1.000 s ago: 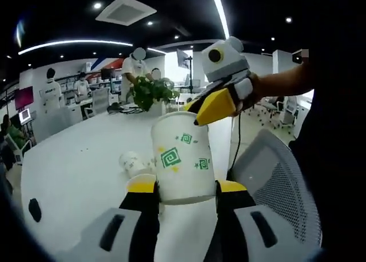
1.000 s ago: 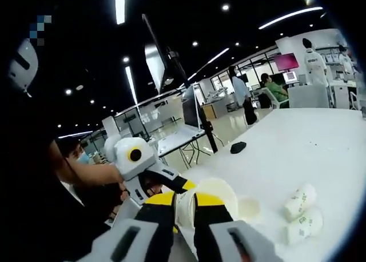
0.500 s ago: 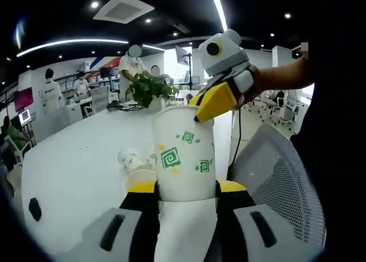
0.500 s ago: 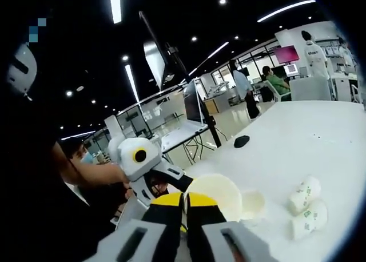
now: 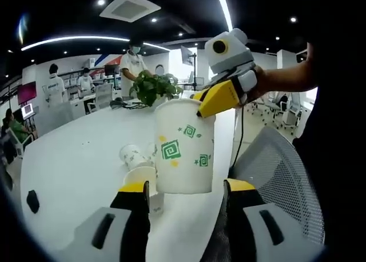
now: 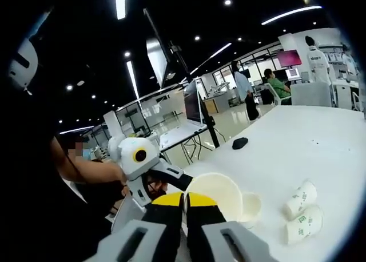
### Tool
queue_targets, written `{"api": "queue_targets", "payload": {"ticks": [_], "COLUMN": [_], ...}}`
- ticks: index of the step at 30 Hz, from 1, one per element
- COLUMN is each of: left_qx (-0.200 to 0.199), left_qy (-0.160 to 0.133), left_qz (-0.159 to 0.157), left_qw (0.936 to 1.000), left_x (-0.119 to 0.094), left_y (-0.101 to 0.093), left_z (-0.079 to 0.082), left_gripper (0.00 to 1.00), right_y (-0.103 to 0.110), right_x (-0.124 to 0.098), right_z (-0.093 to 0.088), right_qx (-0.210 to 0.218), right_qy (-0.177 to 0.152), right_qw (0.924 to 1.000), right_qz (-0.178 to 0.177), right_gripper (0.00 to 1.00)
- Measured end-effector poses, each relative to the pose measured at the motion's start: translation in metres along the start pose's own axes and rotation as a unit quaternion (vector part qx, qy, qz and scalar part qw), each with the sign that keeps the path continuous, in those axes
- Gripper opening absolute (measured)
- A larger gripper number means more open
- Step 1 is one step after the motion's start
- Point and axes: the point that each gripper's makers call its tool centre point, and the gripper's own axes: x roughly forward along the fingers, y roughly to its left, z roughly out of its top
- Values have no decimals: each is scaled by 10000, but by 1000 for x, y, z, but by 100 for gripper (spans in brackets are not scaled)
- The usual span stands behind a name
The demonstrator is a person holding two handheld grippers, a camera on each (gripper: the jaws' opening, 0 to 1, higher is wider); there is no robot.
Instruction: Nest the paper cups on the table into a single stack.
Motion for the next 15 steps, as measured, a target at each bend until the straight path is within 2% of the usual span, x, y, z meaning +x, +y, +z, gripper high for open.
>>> {"api": "queue_targets", "payload": {"ticks": [8, 15], "left_qx": [-191, -388], "left_qy": [31, 30], "left_qz": [154, 419], "left_qw": [9997, 9984], "left_x": [-5, -14], "left_y": [5, 15], "left_z": [-8, -14], "left_gripper": [68, 80], "right_y": [-13, -27], "right_x": [2, 7], "right_z": [4, 4], "right_qx": [-359, -817], "right_qy": [114, 399], "right_qw": [9992, 9954], "right_qz": [-131, -312], "right_gripper": [0, 0]}}
